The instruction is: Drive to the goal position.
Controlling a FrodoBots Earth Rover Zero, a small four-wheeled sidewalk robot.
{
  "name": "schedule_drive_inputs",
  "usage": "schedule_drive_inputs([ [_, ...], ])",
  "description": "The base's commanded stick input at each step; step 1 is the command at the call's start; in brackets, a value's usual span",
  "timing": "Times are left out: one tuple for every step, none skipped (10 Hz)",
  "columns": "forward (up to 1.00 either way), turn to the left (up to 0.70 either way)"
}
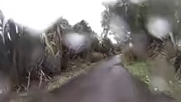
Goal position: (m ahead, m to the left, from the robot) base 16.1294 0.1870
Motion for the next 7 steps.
schedule_drive_inputs([
  [0.85,0.00],
  [0.85,0.00],
  [0.85,0.00],
  [0.85,0.00],
  [0.85,0.00],
  [0.85,0.00],
  [0.85,0.00],
])
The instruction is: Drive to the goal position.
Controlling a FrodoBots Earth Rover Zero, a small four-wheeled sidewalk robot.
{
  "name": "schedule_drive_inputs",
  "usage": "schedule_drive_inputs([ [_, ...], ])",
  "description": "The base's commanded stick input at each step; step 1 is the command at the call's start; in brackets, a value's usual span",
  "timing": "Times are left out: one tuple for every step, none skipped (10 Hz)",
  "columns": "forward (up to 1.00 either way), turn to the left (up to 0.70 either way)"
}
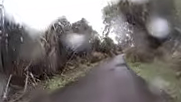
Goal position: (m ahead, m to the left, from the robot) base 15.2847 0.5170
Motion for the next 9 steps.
schedule_drive_inputs([
  [0.85,0.00],
  [0.85,0.00],
  [0.85,-0.34],
  [0.85,-0.34],
  [0.85,-0.28],
  [0.85,-0.03],
  [0.85,0.00],
  [0.85,0.00],
  [0.85,0.00],
])
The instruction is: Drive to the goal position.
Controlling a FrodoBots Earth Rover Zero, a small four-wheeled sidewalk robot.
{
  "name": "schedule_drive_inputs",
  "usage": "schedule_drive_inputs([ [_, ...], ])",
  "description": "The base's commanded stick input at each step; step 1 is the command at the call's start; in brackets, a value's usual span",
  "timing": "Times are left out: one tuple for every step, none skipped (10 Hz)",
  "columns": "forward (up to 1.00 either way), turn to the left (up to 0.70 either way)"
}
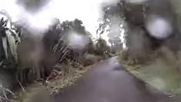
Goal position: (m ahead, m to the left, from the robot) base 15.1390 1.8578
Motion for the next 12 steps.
schedule_drive_inputs([
  [0.85,0.00],
  [0.85,0.00],
  [0.85,0.00],
  [0.85,0.00],
  [0.85,0.00],
  [0.85,0.00],
  [0.85,0.00],
  [0.85,-0.02],
  [0.85,-0.12],
  [0.85,-0.34],
  [0.85,-0.30],
  [0.85,-0.06],
])
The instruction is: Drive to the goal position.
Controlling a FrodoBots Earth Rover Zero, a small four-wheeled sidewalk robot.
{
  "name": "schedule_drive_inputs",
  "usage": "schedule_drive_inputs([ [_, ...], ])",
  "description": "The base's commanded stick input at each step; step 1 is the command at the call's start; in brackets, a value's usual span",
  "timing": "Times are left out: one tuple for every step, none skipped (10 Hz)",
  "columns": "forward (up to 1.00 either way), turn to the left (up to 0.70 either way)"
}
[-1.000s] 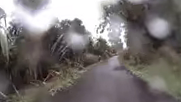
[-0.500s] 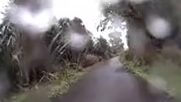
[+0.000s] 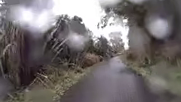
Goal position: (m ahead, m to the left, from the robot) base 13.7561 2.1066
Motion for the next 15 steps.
schedule_drive_inputs([
  [0.85,0.00],
  [0.85,0.00],
  [0.85,0.00],
  [0.85,0.00],
  [0.85,0.00],
  [0.85,0.00],
  [0.85,0.00],
  [0.85,0.00],
  [0.85,0.00],
  [0.85,0.00],
  [0.85,0.00],
  [0.85,0.00],
  [0.85,0.00],
  [0.85,0.00],
  [0.85,0.00],
])
